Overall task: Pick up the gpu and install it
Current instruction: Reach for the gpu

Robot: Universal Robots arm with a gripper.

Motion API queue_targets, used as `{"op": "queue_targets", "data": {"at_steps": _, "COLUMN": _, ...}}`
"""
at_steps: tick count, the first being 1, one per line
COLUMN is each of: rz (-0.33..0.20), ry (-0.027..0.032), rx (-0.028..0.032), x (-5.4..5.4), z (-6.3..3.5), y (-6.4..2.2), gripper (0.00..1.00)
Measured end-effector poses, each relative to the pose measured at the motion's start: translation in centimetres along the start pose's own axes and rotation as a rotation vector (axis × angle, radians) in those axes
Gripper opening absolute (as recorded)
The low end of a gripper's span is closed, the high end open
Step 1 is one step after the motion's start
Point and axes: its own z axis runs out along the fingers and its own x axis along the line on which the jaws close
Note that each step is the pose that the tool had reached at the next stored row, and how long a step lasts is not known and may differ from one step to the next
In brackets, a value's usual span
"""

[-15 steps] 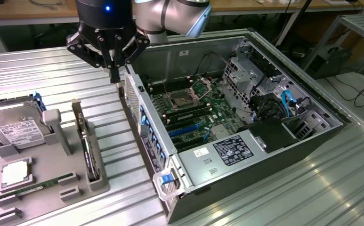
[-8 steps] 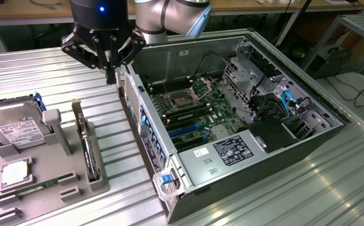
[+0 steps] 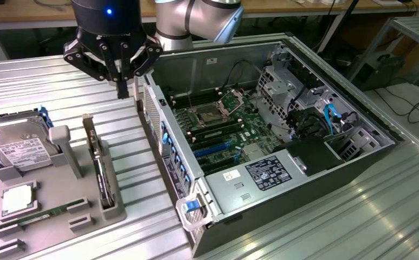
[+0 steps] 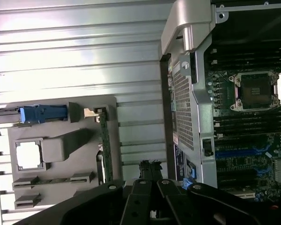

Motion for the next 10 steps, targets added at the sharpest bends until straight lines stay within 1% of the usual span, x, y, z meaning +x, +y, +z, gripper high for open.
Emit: {"op": "queue_targets", "data": {"at_steps": 10, "rz": 0.0, "ry": 0.0, "rx": 0.0, "x": 0.79, "z": -0.03, "y": -0.3, "gripper": 0.11}}
